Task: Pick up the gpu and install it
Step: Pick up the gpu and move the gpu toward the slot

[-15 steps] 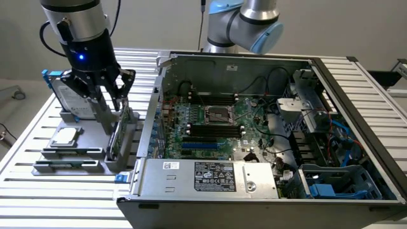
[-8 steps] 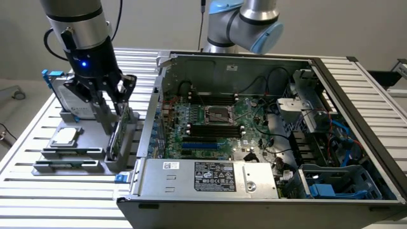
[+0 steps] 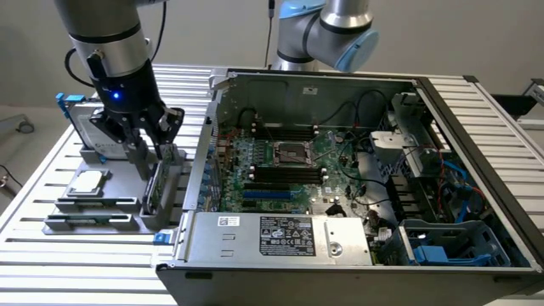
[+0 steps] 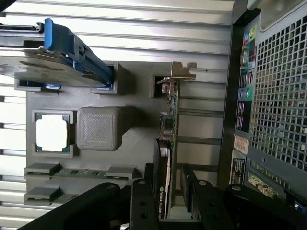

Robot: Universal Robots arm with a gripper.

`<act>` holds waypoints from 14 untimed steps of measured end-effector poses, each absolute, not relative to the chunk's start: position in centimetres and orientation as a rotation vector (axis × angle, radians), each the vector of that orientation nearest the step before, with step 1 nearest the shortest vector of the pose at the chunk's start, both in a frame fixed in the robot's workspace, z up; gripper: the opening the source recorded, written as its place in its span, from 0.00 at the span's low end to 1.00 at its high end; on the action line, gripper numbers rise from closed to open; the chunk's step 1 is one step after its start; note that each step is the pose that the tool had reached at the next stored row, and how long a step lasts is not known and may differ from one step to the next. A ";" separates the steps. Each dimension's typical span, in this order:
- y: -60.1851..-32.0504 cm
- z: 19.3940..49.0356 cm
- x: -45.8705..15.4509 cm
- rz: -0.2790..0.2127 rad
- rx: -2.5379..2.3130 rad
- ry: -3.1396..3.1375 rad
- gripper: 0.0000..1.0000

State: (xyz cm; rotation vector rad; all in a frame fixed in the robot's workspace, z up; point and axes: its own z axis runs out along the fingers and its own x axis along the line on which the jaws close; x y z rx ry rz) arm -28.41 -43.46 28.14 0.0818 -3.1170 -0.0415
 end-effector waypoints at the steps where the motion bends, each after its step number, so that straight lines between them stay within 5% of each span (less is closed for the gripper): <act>1: -43.5 28.0 -28.4 -0.042 0.079 -3.117 0.36; 14: -43.5 25.6 -28.4 -0.042 0.042 -3.118 0.36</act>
